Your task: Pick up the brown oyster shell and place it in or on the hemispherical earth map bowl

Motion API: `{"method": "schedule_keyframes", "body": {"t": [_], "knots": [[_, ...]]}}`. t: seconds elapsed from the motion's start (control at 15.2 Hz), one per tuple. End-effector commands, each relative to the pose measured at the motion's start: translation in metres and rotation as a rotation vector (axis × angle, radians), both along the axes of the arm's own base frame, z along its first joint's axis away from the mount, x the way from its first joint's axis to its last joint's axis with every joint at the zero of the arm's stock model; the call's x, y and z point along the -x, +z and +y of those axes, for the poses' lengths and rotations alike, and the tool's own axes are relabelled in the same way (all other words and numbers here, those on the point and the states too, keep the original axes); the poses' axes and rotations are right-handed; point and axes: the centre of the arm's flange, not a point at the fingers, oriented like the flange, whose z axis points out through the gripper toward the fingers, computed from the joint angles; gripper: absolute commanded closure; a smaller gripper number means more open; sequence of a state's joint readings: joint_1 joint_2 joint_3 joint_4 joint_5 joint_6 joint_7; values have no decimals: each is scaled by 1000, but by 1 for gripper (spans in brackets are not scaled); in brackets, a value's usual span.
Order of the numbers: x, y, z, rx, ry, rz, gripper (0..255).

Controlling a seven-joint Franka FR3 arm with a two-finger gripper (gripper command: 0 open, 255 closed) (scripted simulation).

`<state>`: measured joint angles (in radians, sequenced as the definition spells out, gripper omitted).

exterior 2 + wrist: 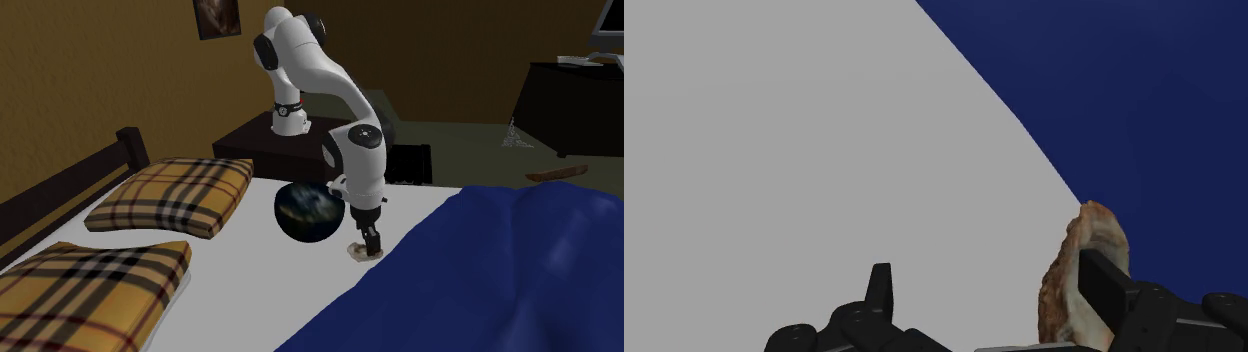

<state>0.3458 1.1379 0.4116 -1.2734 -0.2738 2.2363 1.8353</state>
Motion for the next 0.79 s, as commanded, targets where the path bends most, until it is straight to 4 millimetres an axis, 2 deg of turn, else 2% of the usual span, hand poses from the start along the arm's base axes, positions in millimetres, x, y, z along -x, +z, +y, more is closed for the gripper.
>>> {"method": "schedule_keyframes", "body": {"t": [0.0,0.2,0.26,0.53,0.66,0.73], "knots": [[2,-3,0,2,2,5,0],[2,-3,0,2,2,5,0],[2,-4,1,2,2,5,255],[4,-5,-2,2,1,4,255],[2,-14,1,2,2,4,255],[4,-9,6,3,2,4,255]]}}
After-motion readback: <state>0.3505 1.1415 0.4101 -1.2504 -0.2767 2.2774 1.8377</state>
